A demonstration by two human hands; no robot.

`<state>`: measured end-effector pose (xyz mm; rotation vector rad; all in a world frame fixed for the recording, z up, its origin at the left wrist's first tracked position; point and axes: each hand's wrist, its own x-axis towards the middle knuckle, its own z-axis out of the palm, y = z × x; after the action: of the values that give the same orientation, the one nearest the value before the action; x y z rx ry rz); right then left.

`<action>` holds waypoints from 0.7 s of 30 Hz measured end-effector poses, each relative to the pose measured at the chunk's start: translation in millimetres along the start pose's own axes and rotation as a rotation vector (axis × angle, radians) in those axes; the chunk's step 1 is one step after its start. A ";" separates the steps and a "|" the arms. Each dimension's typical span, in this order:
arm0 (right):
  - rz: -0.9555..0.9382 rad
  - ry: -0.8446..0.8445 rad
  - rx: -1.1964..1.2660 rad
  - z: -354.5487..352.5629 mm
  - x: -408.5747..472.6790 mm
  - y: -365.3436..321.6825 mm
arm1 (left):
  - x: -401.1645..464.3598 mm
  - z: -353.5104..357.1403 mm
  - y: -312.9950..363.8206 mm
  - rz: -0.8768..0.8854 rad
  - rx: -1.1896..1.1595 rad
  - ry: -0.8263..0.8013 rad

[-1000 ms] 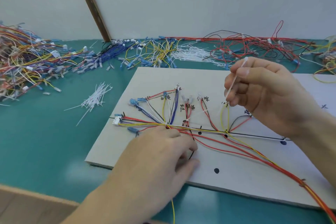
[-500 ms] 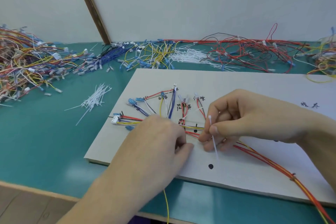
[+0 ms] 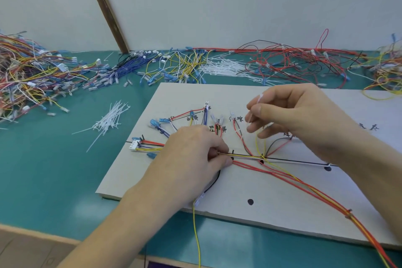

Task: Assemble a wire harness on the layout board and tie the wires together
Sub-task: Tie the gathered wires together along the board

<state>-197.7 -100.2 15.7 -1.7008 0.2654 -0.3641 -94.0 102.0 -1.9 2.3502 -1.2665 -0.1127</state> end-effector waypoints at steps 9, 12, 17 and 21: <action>-0.020 0.069 -0.084 22.7 2.9 15.0 | -1.5 2.7 0.6 0.007 -0.057 0.036; -0.037 0.055 -0.123 24.6 3.2 14.6 | -1.5 4.0 0.3 0.009 -0.075 0.048; -0.027 0.050 -0.133 23.1 3.9 12.6 | -3.5 6.9 -2.2 0.032 -0.114 0.075; -0.042 -0.008 -0.211 24.9 5.0 14.4 | -4.6 9.9 -4.8 0.055 -0.145 0.094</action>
<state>-183.0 -81.7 -1.5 -1.9173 0.2701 -0.3711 -95.7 104.4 -13.4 2.1702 -1.2337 -0.0727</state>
